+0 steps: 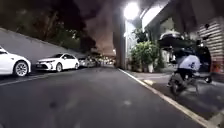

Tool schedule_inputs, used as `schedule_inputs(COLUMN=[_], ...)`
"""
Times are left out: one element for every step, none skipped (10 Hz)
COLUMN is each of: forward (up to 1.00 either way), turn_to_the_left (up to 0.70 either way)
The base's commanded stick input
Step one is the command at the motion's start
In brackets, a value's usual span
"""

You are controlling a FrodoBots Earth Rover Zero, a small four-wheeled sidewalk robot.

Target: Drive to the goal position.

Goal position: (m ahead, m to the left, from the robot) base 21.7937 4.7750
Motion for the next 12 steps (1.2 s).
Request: schedule_inputs(forward=[0.45,0.45,0.45,0.45,0.45,0.45,0.45,0.45,0.45,0.45,0.45,0.45], turn_to_the_left=[0.0,0.0,0.0,0.0,0.0,0.0,0.0,0.0,0.0,0.0,0.0,0.0])
